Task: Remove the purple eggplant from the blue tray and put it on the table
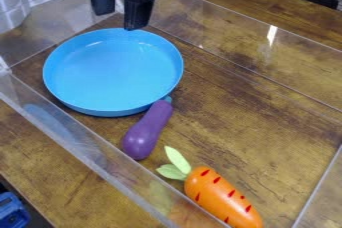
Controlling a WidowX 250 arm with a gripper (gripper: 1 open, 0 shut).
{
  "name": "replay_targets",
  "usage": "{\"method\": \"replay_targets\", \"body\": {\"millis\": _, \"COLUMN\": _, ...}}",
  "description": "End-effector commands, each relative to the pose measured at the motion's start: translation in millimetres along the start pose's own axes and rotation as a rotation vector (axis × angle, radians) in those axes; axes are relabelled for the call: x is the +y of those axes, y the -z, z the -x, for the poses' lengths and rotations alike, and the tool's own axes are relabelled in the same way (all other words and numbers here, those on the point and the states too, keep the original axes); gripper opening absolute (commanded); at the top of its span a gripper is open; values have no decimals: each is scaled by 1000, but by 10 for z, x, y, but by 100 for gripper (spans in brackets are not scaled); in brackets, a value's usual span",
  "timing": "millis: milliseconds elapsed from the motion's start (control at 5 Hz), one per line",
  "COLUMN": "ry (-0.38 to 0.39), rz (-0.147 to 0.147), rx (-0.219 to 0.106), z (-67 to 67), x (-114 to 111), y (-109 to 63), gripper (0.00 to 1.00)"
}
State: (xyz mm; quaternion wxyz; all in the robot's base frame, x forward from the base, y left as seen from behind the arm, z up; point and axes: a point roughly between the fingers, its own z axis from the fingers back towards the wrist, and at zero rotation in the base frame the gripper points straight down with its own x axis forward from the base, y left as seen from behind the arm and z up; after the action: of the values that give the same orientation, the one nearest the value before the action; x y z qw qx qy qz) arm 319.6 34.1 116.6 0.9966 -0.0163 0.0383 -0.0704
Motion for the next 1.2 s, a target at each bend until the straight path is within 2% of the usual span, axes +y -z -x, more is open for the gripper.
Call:
{"method": "replay_targets", "body": {"millis": 0, "ry": 27, "rz": 1, "rx": -28, "z": -99, "x": -97, "y": 20, "gripper": 100}}
{"method": "replay_targets", "body": {"millis": 200, "ry": 54, "rz": -2, "rx": -25, "z": -183, "x": -104, "y": 107, "gripper": 100}}
{"method": "replay_targets", "body": {"millis": 400, "ry": 46, "rz": 2, "rx": -30, "z": -166, "x": -63, "y": 60, "gripper": 100}}
{"method": "replay_targets", "body": {"millis": 1000, "ry": -71, "rz": -2, "rx": -75, "z": -102, "x": 183, "y": -340, "gripper": 100}}
